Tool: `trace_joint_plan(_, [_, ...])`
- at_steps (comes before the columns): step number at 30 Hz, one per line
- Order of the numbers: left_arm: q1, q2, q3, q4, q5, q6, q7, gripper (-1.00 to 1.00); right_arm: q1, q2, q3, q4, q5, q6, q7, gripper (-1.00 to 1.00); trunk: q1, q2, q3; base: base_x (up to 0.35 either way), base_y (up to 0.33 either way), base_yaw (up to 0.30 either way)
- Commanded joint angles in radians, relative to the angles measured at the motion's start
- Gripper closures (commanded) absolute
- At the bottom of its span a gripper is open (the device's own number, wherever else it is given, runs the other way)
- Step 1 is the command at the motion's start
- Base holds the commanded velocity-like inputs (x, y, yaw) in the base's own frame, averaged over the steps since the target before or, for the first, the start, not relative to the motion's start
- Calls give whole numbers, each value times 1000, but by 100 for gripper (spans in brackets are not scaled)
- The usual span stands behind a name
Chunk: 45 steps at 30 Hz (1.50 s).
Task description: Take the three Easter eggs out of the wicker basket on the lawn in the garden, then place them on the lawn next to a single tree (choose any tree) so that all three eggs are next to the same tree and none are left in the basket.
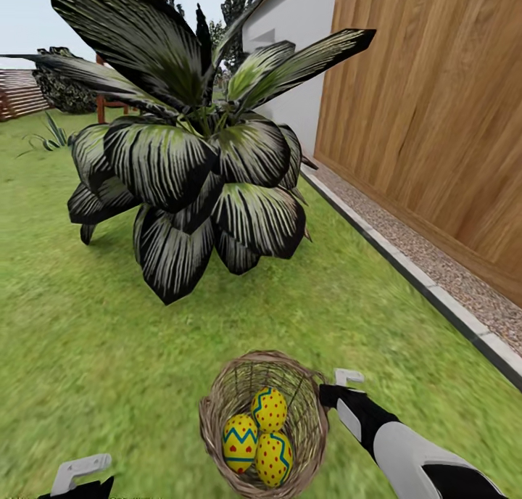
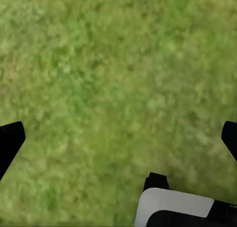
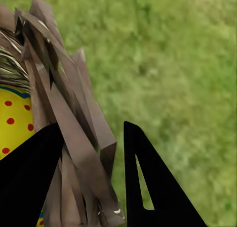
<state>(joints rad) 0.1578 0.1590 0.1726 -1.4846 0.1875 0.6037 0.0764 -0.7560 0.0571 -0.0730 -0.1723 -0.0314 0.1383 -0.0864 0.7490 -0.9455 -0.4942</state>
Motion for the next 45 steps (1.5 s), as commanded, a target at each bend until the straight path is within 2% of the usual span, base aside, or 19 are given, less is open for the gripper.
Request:
trace_joint_plan(1, [0,1,-1,-1,10,4,8,-100,0,2,-12,-2,-7,4,0,100,0,-1,1,0,16,167])
trace_joint_plan(10, [0,1,-1,1,9,4,9,-100,0,17,-13,-3,-5,4,-1,100,0,-1,13,0,2,169])
trace_joint_plan(45, [0,1,1,26,10,4,15,-100,1,26,-11,-2,-4,3,-1,100,0,-1,62,0,0,143])
